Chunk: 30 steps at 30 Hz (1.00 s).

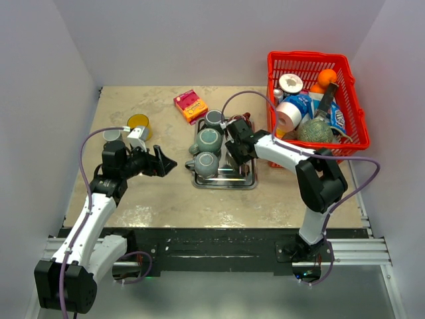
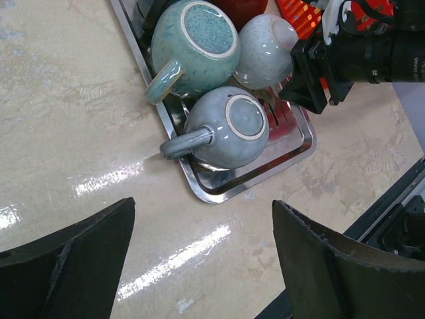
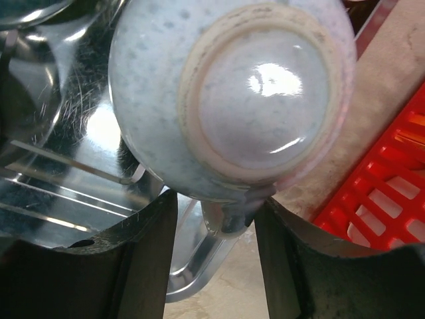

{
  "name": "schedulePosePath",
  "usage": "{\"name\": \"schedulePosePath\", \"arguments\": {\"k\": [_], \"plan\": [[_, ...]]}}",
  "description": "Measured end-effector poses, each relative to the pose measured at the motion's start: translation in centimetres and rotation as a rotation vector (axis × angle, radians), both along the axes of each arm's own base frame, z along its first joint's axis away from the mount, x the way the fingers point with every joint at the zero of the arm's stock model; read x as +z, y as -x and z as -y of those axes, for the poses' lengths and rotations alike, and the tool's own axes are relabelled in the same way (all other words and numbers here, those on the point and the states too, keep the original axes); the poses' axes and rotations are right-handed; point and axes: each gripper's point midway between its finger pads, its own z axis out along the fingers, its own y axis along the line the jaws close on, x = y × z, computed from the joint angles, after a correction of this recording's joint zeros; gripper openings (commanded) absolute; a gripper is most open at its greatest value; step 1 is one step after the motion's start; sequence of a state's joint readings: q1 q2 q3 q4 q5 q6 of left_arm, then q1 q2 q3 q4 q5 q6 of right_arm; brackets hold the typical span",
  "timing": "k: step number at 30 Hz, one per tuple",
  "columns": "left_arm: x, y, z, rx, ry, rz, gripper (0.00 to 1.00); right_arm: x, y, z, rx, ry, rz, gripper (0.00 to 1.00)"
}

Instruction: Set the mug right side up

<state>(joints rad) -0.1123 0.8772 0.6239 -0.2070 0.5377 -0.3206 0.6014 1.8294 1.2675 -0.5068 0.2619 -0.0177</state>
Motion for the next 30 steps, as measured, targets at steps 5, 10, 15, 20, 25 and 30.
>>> {"name": "schedulePosePath", "arguments": {"k": [5,10,15,20,25,30], "plan": [[0.0,0.0,0.0,-0.001,0.001,0.0,0.88,1.1,-0.4,0.1,-0.044,-0.023,0.047,0.39],[0.0,0.0,0.0,-0.001,0.001,0.0,0.89,1.8,-0.8,0.1,-0.068,-0.039,0.078,0.27],[0.0,0.0,0.0,-0.001,0.001,0.0,0.88,1.8,-0.9,0.0,-0.075,-0.047,0.082,0.22],[0.0,0.0,0.0,-0.001,0.001,0.0,0.89,1.8,-1.0,-0.1,-0.078,-0.051,0.084,0.0],[0.0,0.1,0.1,-0.005,0.003,0.0,0.89,1.8,-0.9,-0.3,-0.085,-0.067,0.079,0.0],[0.1,0.2,0.3,-0.017,0.01,0.003,0.89,2.7,0.5,-1.3,-0.114,-0.174,0.05,0.0]]}}
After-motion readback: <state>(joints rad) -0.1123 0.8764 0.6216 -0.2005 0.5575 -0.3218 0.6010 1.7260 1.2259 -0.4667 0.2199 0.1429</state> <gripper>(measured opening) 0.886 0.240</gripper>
